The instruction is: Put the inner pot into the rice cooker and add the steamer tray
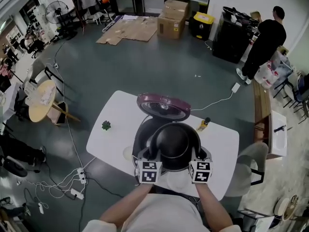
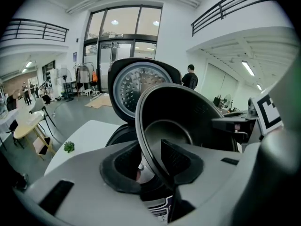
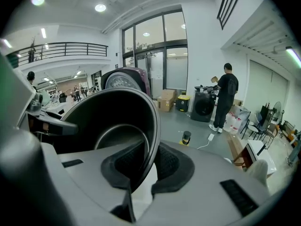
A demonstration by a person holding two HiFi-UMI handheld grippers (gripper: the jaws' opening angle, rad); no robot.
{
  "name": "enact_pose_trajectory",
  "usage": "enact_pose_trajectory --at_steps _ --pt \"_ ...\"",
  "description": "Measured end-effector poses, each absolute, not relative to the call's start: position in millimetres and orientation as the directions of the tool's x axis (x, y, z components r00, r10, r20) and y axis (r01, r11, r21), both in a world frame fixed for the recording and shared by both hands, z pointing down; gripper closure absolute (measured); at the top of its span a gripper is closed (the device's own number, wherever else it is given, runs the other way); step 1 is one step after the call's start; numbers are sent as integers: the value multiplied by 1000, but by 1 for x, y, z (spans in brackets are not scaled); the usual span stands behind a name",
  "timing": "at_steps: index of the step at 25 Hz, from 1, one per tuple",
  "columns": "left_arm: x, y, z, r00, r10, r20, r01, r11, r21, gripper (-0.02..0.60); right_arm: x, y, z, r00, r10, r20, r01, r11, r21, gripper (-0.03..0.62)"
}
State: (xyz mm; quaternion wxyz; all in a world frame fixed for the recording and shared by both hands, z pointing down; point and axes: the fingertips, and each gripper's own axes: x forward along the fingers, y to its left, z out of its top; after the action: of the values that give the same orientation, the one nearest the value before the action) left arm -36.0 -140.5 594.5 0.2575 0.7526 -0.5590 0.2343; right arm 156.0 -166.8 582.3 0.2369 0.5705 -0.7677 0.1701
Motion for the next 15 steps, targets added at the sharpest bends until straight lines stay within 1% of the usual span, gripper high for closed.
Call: enact_pose_trajectory --at_steps 5,10,15 --pt "-65 -142 603 239 -724 647 -969 -225 106 437 126 -173 591 -258 -787 560 -948 318 9 525" --pt "-93 -143 616 224 -701 677 -970 -228 85 436 96 -177 600 -273 -769 578 -937 350 22 517" --pt "-108 -154 626 207 -683 701 -969 -240 52 433 80 -187 611 -268 -757 596 -936 351 25 516"
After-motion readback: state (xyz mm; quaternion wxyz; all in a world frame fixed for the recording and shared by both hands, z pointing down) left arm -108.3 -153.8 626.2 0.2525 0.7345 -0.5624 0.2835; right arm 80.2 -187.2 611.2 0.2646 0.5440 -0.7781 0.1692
